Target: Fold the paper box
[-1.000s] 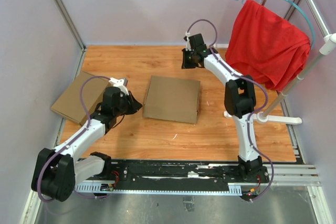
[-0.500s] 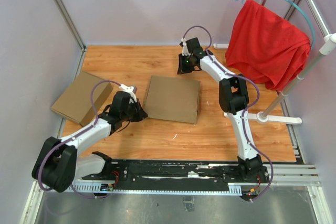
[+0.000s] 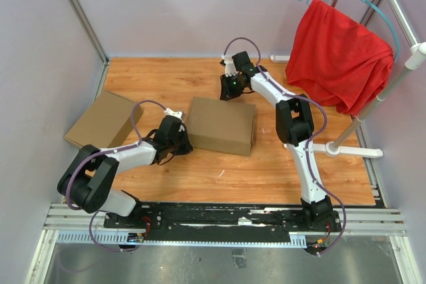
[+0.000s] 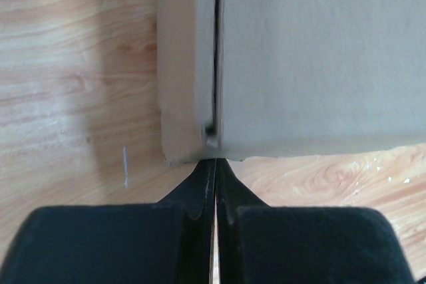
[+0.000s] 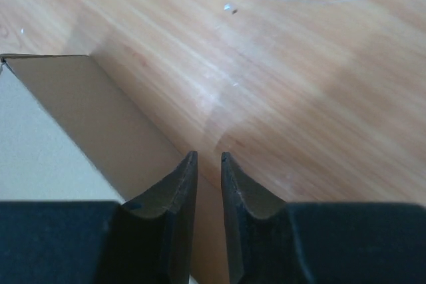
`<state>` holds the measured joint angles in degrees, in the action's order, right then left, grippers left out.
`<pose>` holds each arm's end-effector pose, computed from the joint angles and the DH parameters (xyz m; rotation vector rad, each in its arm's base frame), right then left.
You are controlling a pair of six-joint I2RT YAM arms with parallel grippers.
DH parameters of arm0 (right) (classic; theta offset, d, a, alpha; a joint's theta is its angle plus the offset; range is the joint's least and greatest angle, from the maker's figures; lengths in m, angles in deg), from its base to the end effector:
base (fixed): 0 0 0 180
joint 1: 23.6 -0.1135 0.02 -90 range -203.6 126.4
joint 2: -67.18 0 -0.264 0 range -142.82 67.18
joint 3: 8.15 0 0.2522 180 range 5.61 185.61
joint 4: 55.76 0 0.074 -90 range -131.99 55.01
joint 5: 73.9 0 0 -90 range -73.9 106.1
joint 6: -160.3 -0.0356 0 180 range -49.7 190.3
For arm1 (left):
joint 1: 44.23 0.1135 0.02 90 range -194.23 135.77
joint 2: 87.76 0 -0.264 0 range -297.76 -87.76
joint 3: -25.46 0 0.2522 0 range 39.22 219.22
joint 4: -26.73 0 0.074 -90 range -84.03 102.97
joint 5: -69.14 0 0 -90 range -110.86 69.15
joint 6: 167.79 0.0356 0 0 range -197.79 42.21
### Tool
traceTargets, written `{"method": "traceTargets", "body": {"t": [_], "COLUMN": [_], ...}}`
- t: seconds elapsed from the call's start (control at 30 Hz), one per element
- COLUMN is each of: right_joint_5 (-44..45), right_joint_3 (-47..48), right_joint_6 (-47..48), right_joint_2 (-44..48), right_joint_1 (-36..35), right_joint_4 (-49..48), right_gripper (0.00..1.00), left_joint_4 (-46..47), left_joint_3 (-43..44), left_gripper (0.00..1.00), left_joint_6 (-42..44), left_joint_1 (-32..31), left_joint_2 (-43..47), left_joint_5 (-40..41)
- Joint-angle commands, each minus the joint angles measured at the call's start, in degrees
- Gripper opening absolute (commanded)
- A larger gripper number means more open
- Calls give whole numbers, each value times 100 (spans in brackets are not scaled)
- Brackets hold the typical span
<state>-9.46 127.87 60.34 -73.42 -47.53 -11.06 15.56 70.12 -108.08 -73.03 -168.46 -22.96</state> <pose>0.4916 0.2349 0.1805 -0.5070 2.4277 0.8035 0.2234 -0.1243 0.1452 -0.0143 2.4603 -0.5145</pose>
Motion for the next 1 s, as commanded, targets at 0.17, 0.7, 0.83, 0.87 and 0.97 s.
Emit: {"method": "traceTargets", "body": {"t": [0.17,0.7,0.83,0.87,0.97], "right_joint_5": [-1037,127,131,116,276], "right_joint_3": [-403,488,381,383,116], "right_joint_6": [1051,795,439,400,355], "right_joint_2": [252,285,658,748,1183], "right_joint_1": [-521,-497,-267,-216,-130], "right_joint_4": [700,372,-297,-377,-595], "right_gripper": [22,30,34,35,44], "left_joint_4": [692,297,239,173,-222], "left_joint_3": [228,-200,-659,-717,-742], "left_gripper": [0,4,24,27,32], "left_joint_6": [-242,-865,-1018,-1029,-994], "left_joint_1": [-470,-1216,-1225,-1225,-1225], "left_joint_2": [-507,422,1239,1443,2046], "left_joint_5": [654,1048,1115,1161,1376]}}
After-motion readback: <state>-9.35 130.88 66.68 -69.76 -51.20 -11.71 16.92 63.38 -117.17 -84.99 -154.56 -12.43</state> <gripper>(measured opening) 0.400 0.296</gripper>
